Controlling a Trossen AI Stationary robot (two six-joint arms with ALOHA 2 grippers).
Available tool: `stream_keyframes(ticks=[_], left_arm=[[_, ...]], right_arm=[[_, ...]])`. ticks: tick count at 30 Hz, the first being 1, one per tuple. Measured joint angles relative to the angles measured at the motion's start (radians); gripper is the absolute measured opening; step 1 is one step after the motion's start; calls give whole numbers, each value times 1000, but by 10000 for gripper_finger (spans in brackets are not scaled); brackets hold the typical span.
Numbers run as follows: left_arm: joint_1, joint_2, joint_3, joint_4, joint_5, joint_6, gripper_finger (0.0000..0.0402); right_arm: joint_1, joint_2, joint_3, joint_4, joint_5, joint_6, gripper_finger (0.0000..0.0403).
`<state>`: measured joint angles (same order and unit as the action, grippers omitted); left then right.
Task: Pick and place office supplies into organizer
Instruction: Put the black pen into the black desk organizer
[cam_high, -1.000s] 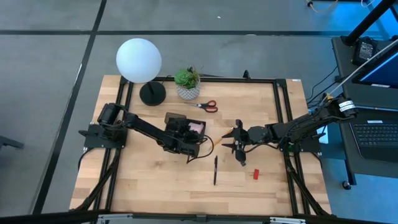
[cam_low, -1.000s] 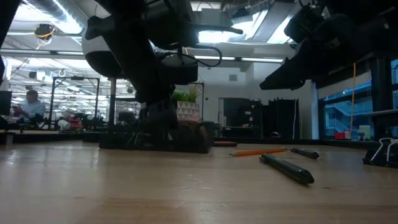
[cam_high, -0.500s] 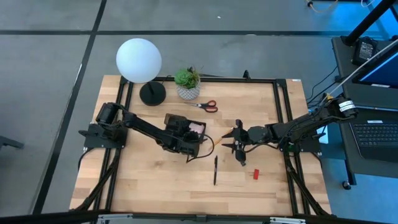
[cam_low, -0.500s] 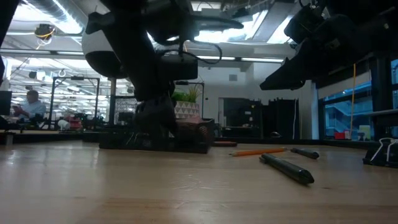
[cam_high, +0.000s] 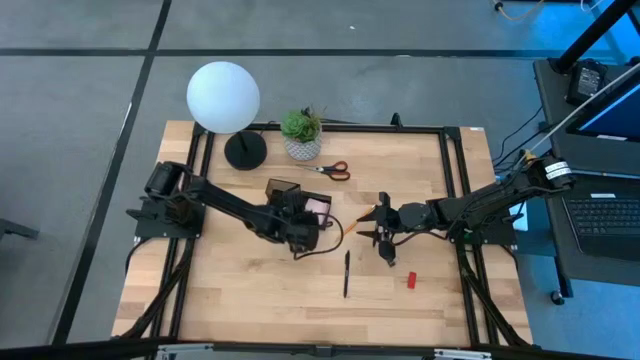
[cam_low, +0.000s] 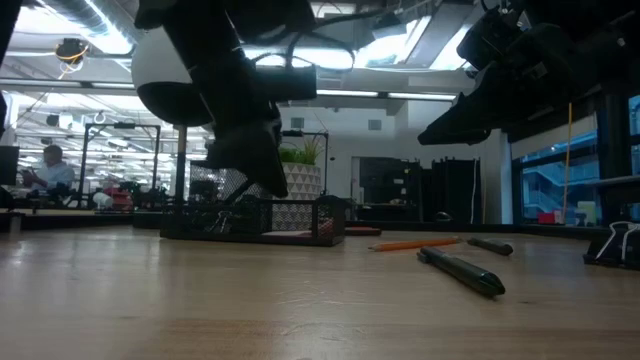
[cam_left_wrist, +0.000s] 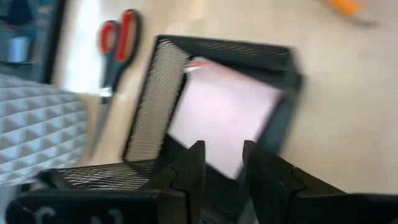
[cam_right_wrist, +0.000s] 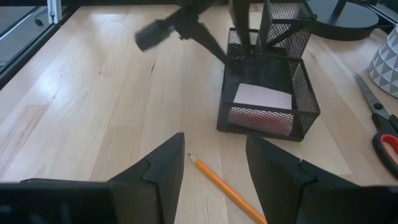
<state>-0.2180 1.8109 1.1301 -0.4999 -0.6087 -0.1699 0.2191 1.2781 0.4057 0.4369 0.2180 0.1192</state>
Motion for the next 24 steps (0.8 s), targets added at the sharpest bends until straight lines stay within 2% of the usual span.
stream_keyframes(ticks=[5,11,15,19,24], left_arm=[[-3,-71,0,-24,147,0,102],[-18,-211,-25,-96,165,8,98],[-17,-343,-109,-91,155,-23,98],[-17,-475,-228,-19,157,-50,98],[-17,-605,-390,67,142,-164,98]], right_arm=[[0,0,0,0,0,0,174],[0,0,0,0,0,-65,174],[0,0,0,0,0,-75,174],[0,0,0,0,0,-73,174],[0,0,0,25,0,-70,174]])
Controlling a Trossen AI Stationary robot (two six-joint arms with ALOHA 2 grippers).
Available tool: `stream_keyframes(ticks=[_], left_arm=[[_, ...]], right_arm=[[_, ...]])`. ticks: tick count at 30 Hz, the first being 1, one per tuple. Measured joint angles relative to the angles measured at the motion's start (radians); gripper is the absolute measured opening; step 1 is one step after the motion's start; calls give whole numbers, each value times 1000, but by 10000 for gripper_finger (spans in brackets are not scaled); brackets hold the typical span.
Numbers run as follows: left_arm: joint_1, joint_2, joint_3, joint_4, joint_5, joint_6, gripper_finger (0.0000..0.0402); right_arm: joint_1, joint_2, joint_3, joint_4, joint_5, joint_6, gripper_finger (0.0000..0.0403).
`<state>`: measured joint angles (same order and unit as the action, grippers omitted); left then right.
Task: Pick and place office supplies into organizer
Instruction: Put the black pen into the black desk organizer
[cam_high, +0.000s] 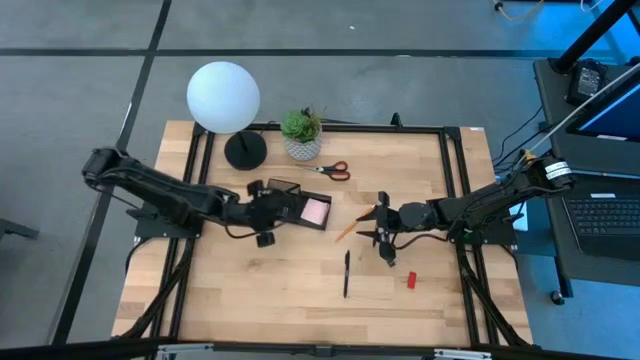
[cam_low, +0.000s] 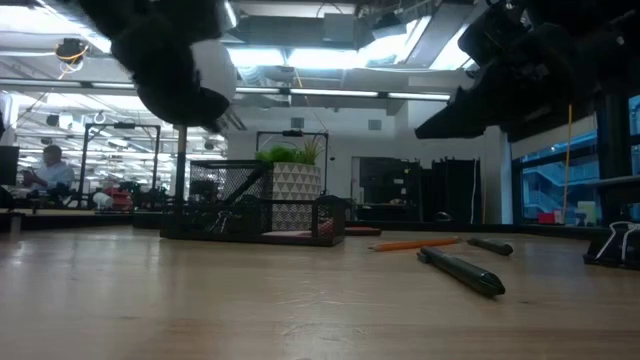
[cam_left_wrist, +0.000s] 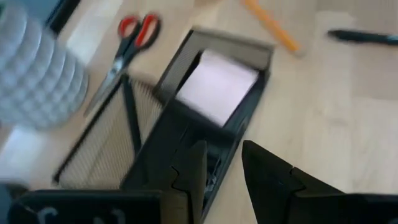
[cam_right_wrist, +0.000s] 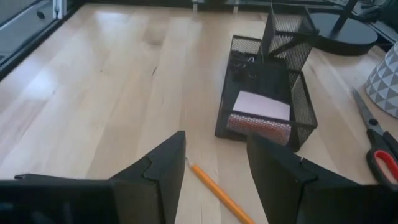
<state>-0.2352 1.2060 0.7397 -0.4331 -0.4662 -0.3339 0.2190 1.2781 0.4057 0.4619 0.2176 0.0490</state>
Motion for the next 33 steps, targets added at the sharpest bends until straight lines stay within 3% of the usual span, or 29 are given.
stream_keyframes(ticks=[7,14,22,33], left_arm=[[-2,-79,-151,-4,-9,-204,98],[-18,-98,-161,-176,-39,-360,97],[9,11,-161,-223,-75,-460,97],[20,157,-161,-88,-42,-459,97]], right_arm=[[0,0,0,18,0,1,174],[0,0,0,24,0,2,174],[0,0,0,39,1,-1,174],[0,1,0,44,1,-1,174]])
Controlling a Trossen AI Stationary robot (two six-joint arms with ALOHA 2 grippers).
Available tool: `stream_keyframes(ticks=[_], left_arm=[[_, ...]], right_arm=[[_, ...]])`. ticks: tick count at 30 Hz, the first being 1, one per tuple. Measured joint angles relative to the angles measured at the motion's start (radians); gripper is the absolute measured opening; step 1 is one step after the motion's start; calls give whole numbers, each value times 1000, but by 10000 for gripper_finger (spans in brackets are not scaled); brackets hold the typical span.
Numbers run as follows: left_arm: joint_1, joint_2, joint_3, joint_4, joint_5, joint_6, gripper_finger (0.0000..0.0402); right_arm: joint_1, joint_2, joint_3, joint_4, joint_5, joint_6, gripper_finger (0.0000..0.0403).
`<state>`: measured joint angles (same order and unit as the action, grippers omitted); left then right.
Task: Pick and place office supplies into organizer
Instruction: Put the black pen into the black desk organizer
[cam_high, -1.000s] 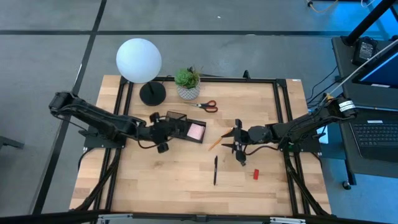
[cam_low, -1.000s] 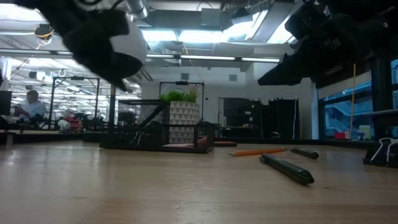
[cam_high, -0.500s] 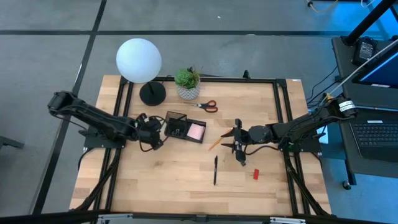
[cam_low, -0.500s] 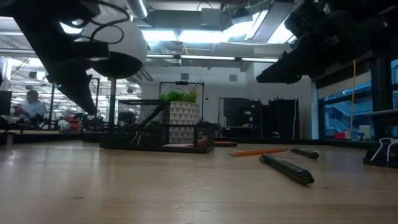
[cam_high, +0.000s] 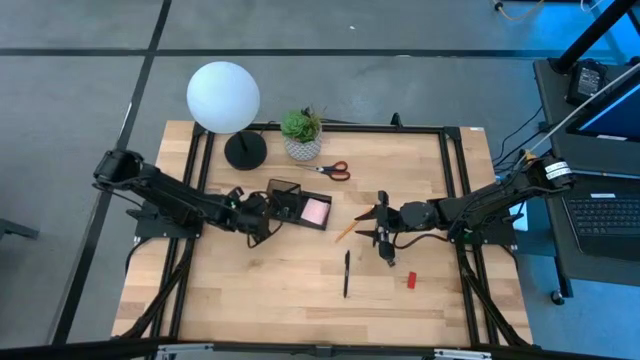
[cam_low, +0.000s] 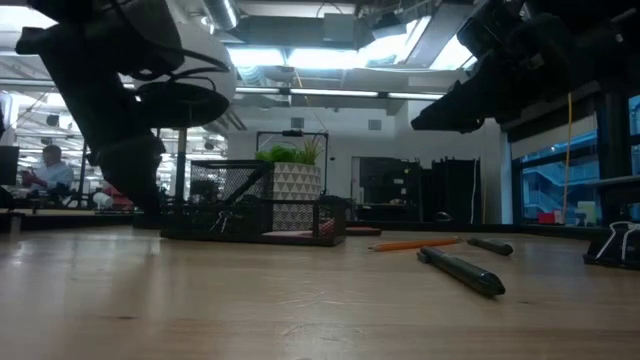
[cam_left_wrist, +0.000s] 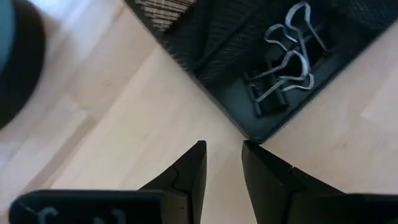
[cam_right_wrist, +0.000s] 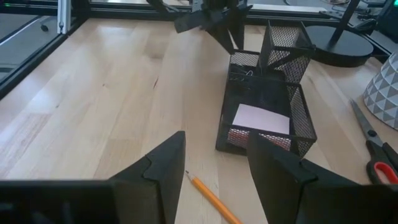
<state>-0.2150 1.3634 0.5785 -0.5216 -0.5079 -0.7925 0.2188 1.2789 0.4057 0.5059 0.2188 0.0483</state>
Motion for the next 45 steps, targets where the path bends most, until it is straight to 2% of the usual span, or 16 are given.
stream_keyframes(ticks=[5,13,25,29,36,41,45], left_arm=[[-1,21,0,79,57,12,97],[-19,30,0,159,83,65,97],[-103,-1,0,192,274,151,97],[-125,-1,0,234,269,152,97],[-131,-1,0,259,248,170,97],[-130,-1,0,258,248,190,97],[-130,-1,0,259,237,221,97]], right_arm=[[0,0,0,-1,0,0,174],[0,0,0,-11,0,-1,174],[-1,0,2,-94,-1,-55,174],[-9,0,75,-242,-2,-52,174],[-38,0,290,-681,-31,-56,174],[-29,0,363,-748,-139,-157,174],[3,17,392,-750,-169,-220,174]])
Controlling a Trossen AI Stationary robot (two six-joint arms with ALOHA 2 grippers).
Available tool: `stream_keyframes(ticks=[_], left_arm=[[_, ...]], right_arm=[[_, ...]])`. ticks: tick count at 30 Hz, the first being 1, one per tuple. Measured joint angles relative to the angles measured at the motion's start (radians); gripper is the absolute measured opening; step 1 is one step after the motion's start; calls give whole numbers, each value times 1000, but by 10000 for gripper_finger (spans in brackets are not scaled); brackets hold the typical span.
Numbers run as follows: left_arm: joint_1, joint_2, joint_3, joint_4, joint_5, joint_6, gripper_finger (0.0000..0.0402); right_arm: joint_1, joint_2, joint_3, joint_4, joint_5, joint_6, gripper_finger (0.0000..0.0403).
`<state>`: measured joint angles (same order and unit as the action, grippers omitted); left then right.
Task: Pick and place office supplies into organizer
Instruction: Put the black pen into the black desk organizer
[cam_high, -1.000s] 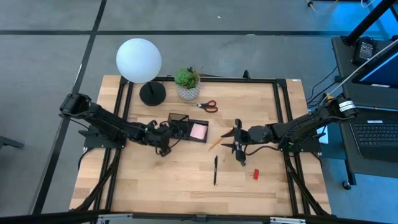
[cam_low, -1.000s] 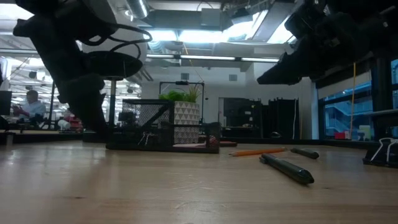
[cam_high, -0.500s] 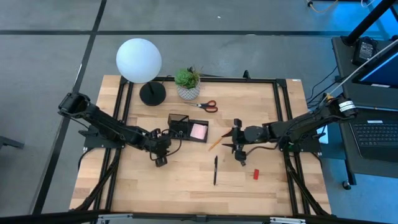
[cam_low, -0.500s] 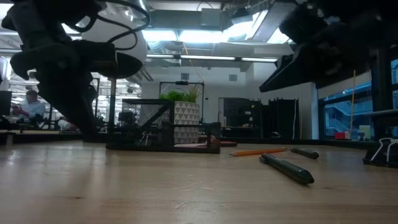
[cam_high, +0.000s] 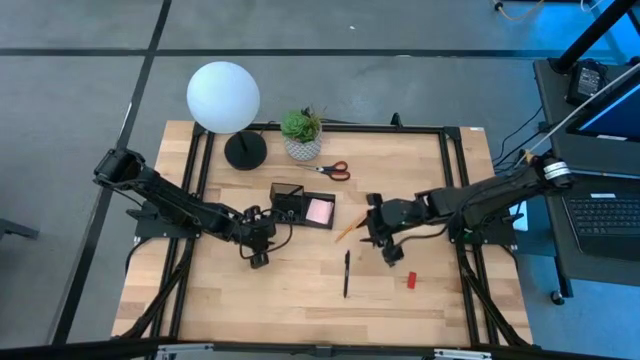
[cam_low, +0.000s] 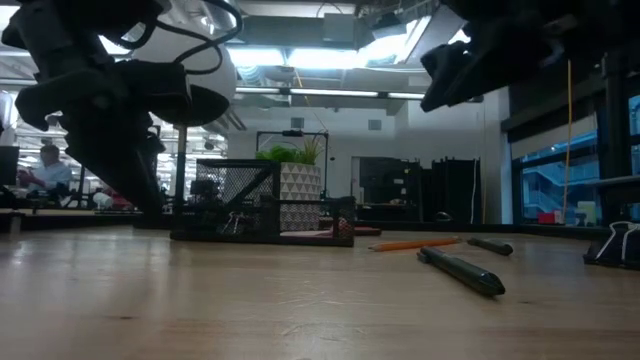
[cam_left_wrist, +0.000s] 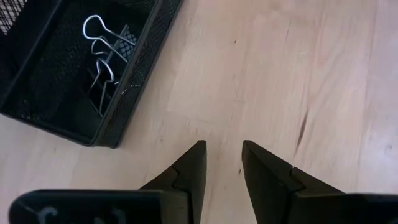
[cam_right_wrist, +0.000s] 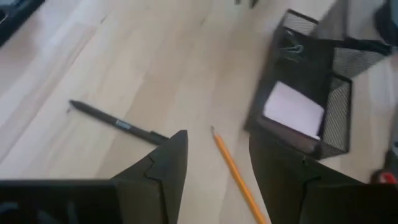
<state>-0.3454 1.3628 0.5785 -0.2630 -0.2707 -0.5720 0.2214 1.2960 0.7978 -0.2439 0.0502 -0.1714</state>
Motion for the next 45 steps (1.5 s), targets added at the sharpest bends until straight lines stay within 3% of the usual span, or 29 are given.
stream_keyframes(ticks=[15,28,34,45], left_arm=[[0,0,0,11,0,54,97],[0,0,0,13,0,54,97],[0,0,0,13,1,53,97],[0,0,0,13,1,35,97]], right_arm=[[64,328,122,-18,-3,-259,174],[65,567,397,-324,-79,-525,174],[65,646,476,-391,-77,-642,174],[56,703,510,-429,-74,-700,174]])
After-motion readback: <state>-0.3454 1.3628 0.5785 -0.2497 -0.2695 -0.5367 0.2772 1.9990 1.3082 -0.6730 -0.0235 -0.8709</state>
